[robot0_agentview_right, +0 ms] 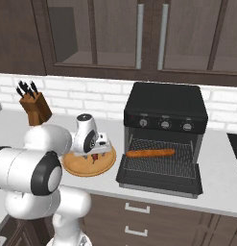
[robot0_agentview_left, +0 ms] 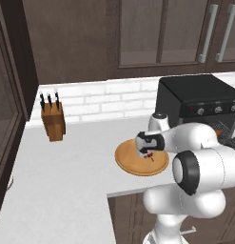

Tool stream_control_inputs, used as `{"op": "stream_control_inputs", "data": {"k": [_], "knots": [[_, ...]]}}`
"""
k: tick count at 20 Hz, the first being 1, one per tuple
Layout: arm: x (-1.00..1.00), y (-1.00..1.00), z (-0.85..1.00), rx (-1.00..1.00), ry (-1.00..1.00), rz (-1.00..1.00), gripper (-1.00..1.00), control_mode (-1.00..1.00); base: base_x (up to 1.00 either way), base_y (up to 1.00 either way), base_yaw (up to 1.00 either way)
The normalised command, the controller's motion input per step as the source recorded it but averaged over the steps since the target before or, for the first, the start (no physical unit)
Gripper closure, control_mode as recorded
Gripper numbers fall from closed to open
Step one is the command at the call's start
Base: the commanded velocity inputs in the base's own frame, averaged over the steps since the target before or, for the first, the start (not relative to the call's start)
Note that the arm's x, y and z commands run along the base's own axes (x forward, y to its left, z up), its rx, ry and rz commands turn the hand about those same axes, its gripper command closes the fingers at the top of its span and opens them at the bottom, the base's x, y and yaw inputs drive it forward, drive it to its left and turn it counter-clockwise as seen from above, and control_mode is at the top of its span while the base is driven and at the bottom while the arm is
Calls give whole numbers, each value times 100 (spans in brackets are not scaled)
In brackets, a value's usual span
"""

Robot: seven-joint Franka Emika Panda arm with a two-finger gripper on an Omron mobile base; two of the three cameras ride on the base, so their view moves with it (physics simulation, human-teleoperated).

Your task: Pick up the kebab skewer and baguette bread, and place them inside the toaster oven. Close the toaster oven door and start by setting the timer.

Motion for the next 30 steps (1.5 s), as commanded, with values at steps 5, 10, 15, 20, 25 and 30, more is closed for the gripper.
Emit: {"op": "stream_control_inputs", "data": {"k": [5, 10, 15, 20, 25, 30], "knots": [[10, 0, -9, 0, 0, 0, -100, -100, 0, 0, 0], [0, 0, -14, 0, 0, 0, -100, -100, 0, 0, 0], [7, 0, -17, 0, 0, 0, -100, -100, 0, 0, 0], [6, 0, -14, 0, 0, 0, -100, -100, 0, 0, 0], [5, 0, -7, 0, 0, 0, 100, -100, 0, 0, 0], [2, 0, -1, 0, 0, 0, 100, -100, 0, 0, 0]]}}
